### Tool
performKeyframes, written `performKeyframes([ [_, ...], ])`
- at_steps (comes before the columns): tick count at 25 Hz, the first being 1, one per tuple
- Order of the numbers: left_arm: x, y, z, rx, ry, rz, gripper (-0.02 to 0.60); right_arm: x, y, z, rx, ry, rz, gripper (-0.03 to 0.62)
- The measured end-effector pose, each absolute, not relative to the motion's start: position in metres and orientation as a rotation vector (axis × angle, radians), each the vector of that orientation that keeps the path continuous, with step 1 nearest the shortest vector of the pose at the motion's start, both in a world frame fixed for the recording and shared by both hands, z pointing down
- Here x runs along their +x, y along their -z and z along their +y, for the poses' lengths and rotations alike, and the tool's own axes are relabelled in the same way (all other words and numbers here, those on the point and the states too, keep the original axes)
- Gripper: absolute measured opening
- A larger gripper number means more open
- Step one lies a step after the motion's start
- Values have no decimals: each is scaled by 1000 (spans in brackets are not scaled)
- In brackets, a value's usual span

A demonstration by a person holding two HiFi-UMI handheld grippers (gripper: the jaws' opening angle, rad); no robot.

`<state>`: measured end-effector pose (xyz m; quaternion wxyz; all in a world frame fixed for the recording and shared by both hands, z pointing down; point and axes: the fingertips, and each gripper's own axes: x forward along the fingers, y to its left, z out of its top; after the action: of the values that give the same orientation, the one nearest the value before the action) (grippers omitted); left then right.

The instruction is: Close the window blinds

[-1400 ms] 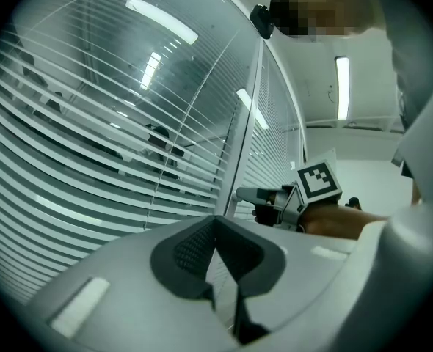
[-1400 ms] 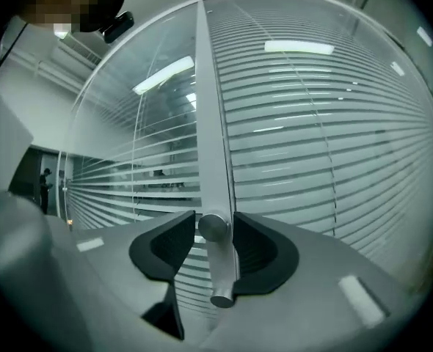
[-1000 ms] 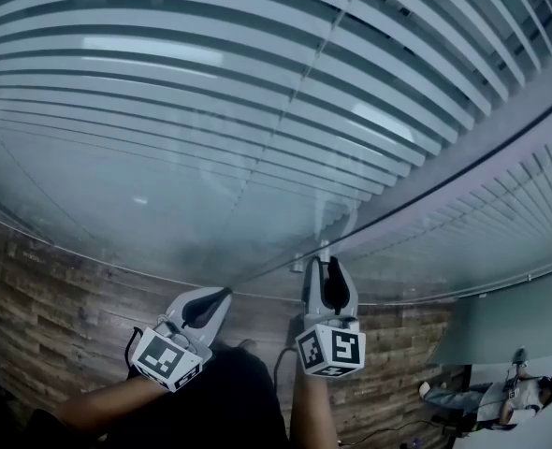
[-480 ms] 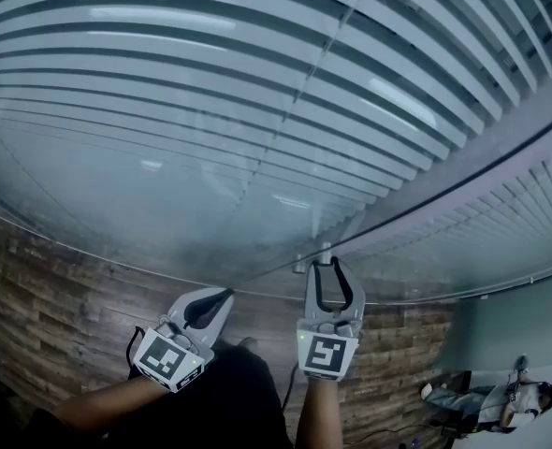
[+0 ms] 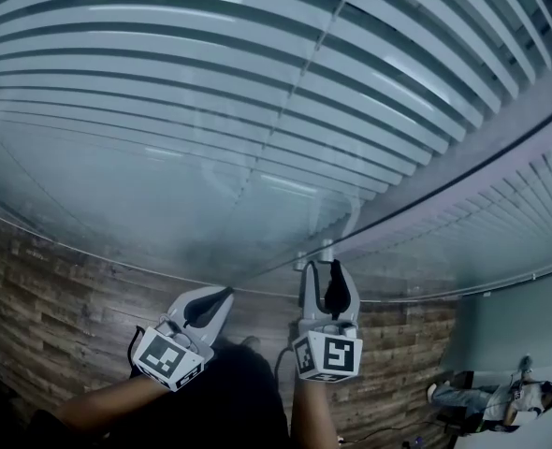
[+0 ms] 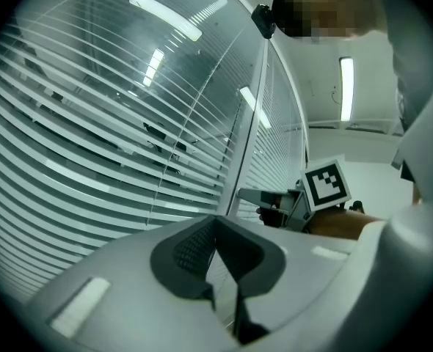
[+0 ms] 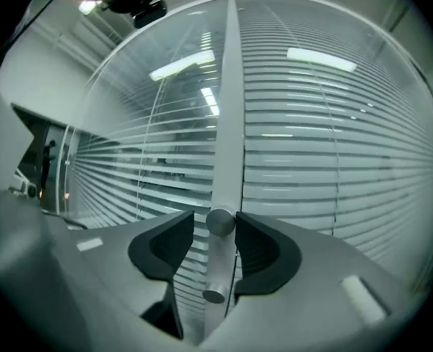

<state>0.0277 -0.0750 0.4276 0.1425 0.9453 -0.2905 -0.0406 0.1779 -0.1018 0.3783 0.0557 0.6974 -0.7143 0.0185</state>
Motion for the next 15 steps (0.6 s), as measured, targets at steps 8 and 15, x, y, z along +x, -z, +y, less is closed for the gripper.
performKeyframes([
  [8, 30, -430, -75, 2718, 115, -822, 0, 190, -382, -103, 2356, -326, -2236, 128],
  [15, 24, -431, -75, 2710, 126, -826, 0, 187, -382, -103, 2241, -157, -2169, 129],
])
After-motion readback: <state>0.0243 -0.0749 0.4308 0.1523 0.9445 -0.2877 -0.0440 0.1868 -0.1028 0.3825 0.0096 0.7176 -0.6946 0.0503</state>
